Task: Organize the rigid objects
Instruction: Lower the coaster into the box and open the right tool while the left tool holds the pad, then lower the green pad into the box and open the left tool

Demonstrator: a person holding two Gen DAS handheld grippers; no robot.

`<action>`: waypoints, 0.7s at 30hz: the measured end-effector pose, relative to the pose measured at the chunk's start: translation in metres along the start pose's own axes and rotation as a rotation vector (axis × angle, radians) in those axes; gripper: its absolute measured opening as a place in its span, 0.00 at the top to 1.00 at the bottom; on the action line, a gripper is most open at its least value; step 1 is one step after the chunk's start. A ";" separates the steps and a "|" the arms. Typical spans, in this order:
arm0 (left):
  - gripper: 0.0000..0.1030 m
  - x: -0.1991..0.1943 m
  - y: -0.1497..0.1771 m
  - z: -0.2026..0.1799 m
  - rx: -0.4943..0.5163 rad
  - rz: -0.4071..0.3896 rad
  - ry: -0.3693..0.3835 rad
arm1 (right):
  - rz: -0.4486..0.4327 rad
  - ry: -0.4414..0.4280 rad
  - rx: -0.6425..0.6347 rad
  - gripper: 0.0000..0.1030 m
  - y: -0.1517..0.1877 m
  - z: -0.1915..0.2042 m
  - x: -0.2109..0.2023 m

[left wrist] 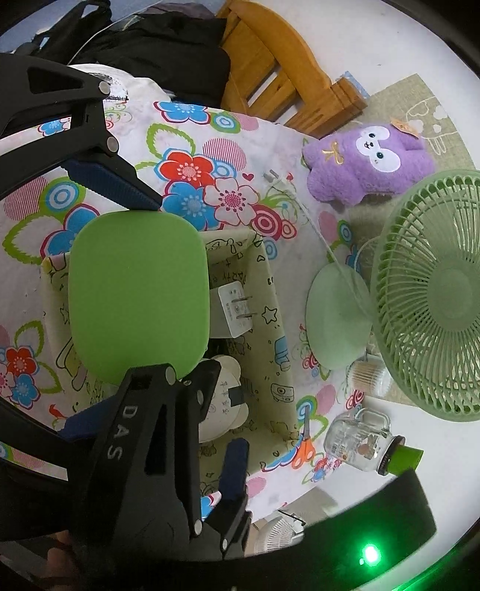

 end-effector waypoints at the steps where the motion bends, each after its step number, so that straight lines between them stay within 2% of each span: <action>1: 0.07 0.001 0.000 0.001 -0.001 0.001 -0.001 | -0.004 0.002 0.000 0.18 -0.001 -0.001 0.000; 3: 0.07 0.001 0.000 0.001 -0.006 0.004 0.003 | -0.017 -0.007 0.011 0.13 -0.003 -0.002 -0.005; 7: 0.07 -0.001 -0.002 -0.003 0.000 0.000 0.015 | -0.046 -0.006 0.003 0.11 -0.005 -0.006 -0.021; 21: 0.07 -0.010 -0.015 -0.037 0.071 -0.038 0.086 | -0.115 0.058 0.033 0.10 0.000 -0.027 -0.069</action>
Point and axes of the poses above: each gripper's, at about its wrist camera, not at the fingertips, and x roughly the way its jaws point, z to its left, y to its underside, the point moved 9 cm from there along x, roughly the way its jaws point, and after that the axes turned 12 degrees about -z, right-handed, at the moved point
